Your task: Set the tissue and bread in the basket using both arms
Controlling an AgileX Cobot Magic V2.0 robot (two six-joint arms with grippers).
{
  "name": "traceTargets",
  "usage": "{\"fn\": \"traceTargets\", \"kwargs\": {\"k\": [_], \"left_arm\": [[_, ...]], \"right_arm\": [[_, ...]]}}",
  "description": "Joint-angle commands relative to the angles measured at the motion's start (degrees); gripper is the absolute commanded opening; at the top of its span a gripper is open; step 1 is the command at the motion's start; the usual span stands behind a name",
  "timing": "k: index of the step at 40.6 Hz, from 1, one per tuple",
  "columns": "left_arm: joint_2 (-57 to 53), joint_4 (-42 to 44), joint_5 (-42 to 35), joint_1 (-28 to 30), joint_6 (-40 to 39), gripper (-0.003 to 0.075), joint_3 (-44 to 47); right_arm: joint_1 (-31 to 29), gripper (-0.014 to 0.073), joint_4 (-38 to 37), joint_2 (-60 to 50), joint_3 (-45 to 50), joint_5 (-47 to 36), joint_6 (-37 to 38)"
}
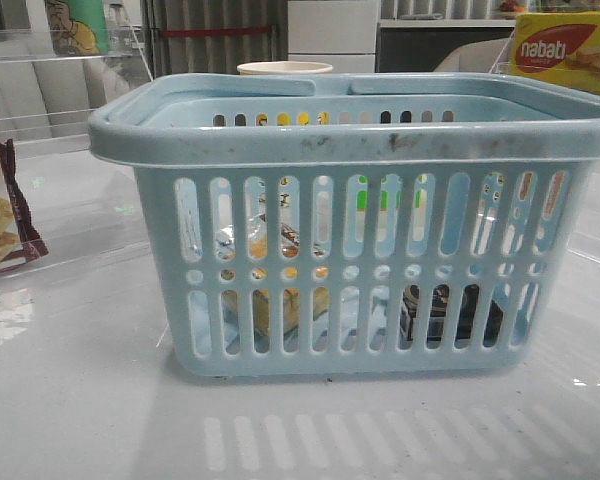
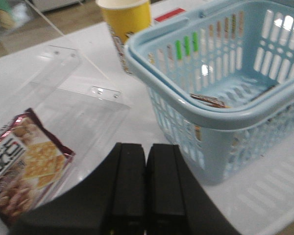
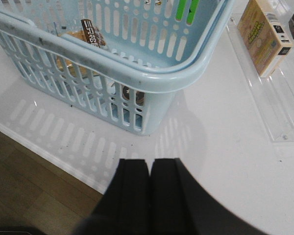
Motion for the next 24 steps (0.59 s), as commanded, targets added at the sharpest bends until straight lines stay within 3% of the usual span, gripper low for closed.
{"fn": "traceTargets", "kwargs": {"k": [1,13,24], "left_arm": [[-4.85,-0.41,-8.17,5.60,-0.65,0.0095,2.80],[-21.84,-2.92,-16.81,22.18,-0.65,0.0094,19.42],[-28.30,-5.80,-28.54,24.54,-0.65,0.0095,29.88]], "right_arm": [[-0.10,0.0067,-0.90,0.24,-1.58,-3.86,-0.39],[-0.10,0.0067,-0.90,0.24,-1.58,-3.80,-0.39],[-0.10,0.0067,-0.90,0.24,-1.58,-3.80,-0.39]]}}
